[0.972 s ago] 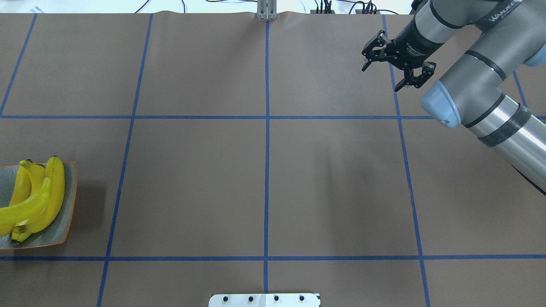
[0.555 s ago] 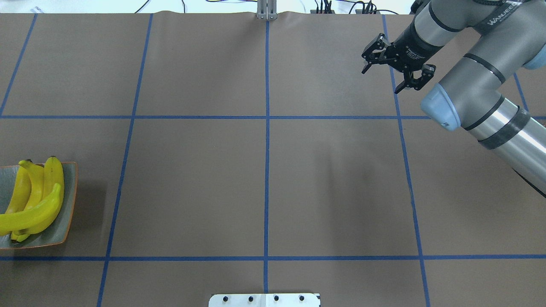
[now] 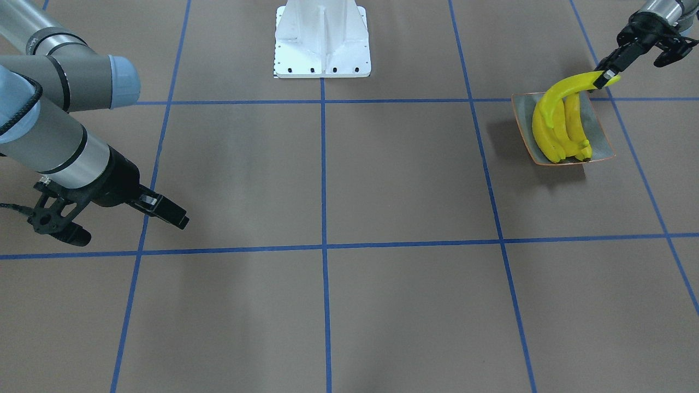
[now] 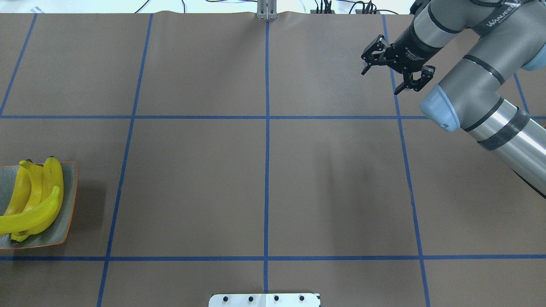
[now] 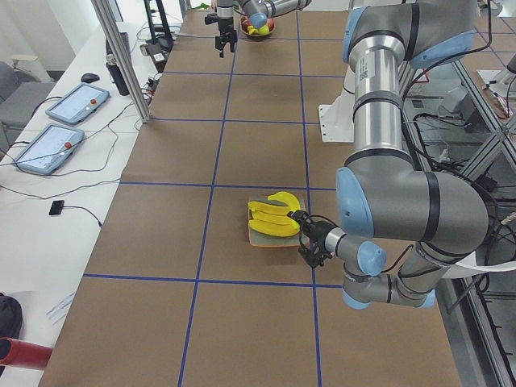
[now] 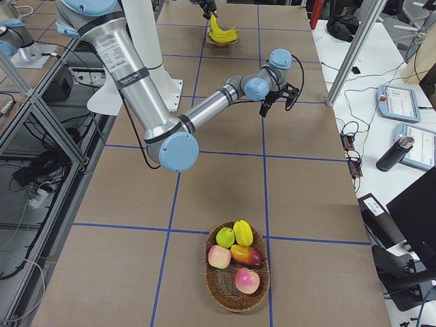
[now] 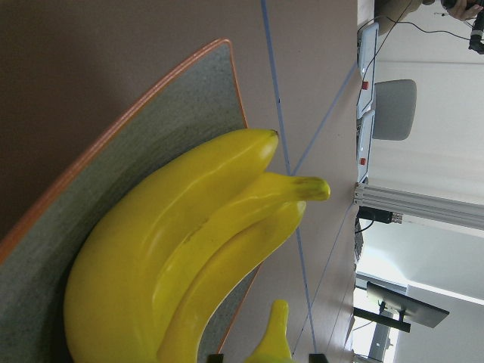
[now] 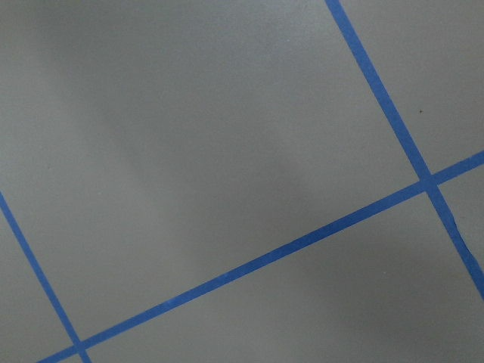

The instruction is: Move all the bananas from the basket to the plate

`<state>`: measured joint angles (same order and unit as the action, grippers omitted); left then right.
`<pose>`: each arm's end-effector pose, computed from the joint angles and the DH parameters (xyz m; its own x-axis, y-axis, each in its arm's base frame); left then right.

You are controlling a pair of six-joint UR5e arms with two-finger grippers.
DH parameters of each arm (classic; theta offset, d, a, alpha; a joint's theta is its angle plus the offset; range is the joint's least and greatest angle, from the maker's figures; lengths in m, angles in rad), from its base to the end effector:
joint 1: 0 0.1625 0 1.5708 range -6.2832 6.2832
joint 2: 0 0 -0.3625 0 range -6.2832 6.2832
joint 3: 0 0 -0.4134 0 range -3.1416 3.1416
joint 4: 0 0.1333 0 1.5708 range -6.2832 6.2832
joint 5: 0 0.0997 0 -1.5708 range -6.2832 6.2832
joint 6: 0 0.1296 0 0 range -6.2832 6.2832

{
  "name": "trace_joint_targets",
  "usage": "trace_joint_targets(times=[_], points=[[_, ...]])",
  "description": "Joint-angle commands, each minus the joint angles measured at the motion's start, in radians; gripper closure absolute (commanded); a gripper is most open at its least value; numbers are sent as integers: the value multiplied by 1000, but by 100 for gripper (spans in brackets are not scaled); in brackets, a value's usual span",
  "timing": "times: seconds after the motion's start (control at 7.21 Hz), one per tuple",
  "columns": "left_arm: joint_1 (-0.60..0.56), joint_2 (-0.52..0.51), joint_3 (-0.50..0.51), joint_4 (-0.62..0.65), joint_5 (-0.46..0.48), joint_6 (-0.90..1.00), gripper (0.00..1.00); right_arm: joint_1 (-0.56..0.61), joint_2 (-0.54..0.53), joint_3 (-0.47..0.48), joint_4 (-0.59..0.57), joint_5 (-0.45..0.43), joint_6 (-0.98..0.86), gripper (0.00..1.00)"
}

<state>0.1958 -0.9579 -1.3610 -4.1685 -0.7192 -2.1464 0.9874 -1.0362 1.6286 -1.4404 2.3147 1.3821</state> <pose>0.1784 -0.1999 0.6471 -0.4905 -0.4629 -0.7384 0.3904 0.6408 -0.6610 -0.3286 -0.5805 0.2492 0.4747 0.4686 0.7450 -0.2834 0.8828 -0.3747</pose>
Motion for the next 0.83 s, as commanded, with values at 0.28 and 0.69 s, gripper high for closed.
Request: trace_joint_targets(times=[0.28, 0.69], points=[[24, -36, 102, -42, 1, -84, 100, -22, -2, 0, 0, -29, -1, 0], [21, -76, 88, -12, 3, -89, 100, -29, -2, 0, 0, -34, -1, 0]])
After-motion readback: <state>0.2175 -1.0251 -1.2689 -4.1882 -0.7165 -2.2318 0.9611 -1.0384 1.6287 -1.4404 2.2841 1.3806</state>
